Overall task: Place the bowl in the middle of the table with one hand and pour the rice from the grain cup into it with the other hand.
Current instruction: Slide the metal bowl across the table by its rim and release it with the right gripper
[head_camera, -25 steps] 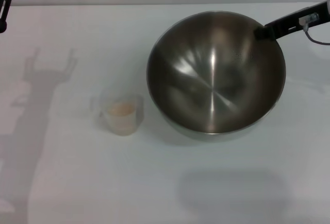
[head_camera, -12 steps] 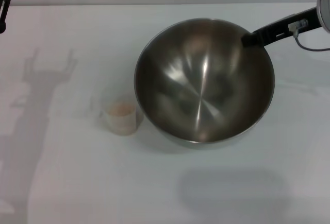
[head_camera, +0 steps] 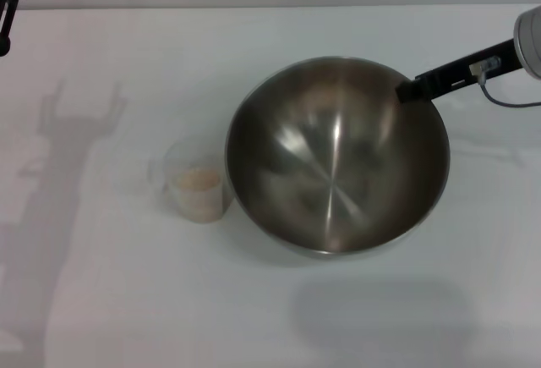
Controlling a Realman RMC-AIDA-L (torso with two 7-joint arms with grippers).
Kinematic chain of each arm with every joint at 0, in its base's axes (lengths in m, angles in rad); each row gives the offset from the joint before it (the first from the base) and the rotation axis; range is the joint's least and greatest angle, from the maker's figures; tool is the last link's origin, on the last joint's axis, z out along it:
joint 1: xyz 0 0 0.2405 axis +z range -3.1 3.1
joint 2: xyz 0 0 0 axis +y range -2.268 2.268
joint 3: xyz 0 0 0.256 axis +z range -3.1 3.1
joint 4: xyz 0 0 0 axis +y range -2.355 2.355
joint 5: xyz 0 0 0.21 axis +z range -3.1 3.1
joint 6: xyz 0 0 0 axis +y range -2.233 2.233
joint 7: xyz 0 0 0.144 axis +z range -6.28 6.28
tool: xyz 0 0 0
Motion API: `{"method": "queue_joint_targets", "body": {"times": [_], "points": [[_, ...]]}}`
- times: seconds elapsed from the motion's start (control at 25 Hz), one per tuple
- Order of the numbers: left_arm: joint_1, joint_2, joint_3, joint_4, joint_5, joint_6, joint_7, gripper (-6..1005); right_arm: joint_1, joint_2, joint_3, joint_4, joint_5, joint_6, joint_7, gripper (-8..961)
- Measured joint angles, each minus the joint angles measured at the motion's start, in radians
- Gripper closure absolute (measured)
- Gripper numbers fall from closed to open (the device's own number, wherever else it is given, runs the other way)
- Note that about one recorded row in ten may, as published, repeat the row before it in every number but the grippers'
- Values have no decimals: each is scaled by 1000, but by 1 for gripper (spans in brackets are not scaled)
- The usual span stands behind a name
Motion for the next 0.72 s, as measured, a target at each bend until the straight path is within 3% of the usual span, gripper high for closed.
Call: {"method": "queue_joint_targets", "body": {"times": [0.72], "points": [[5,-3,3,-1,4,7,0,138,9,2,-11,6,-50,-6,1,899]]}}
